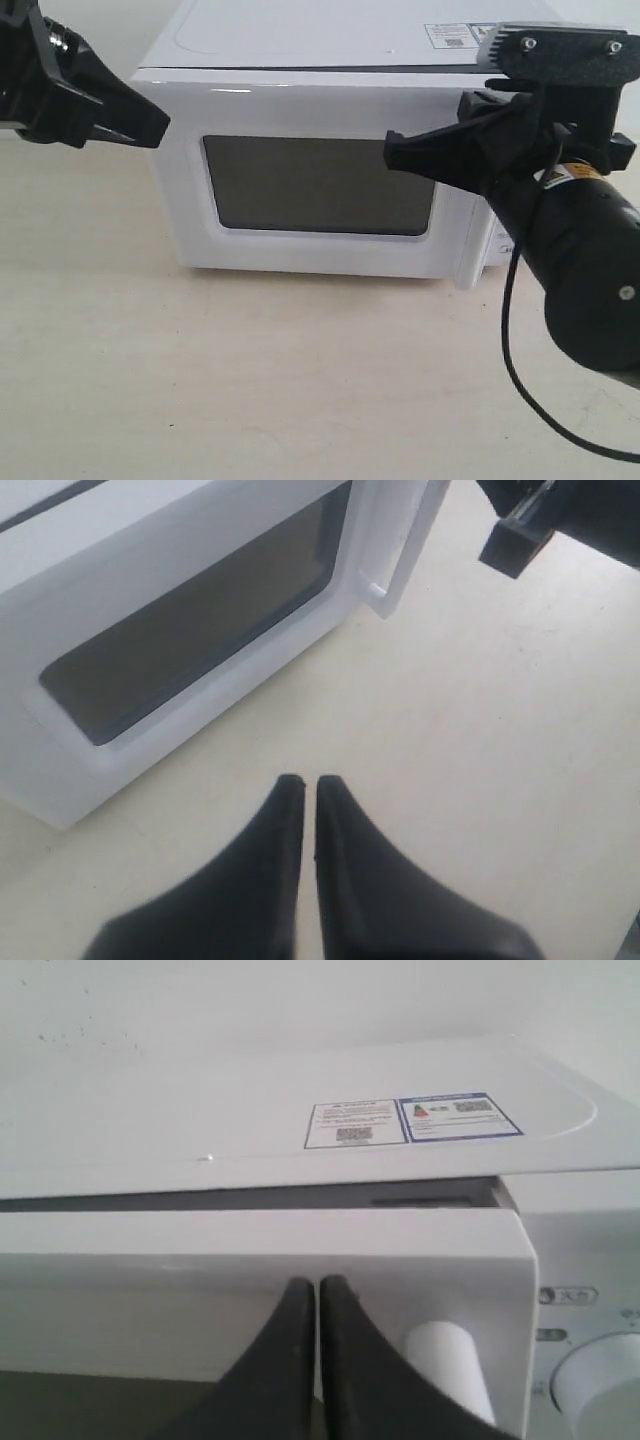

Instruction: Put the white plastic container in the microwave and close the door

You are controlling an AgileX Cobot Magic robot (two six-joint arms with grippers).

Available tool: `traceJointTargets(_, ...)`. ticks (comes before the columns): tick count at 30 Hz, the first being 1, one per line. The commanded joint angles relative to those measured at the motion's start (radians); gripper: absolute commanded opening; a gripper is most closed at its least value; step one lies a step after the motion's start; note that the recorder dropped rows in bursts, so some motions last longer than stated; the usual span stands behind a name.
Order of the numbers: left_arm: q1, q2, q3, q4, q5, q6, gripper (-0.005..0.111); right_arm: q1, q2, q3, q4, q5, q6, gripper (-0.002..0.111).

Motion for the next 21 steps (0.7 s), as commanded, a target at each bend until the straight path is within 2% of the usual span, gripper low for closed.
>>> traceJointTargets(1, -0.006, -0.007, -0.004, -0.017, 0.005, 0.009, 0.004, -0.008, 0.052, -0.059, -0.018, 0.021, -0.031, 0.0)
traceJointTargets(13, -0.006, -0.06, -0.004, -0.016, 0.005, 0.032, 0.004, -0.009, 0.11, -0.125, -0.01, -0.005, -0.058, 0.0)
traceJointTargets(21, -0.006, -0.077, -0.004, -0.016, 0.005, 0.032, 0.004, -0.085, 0.12, -0.149, -0.018, 0.066, -0.049, 0.0)
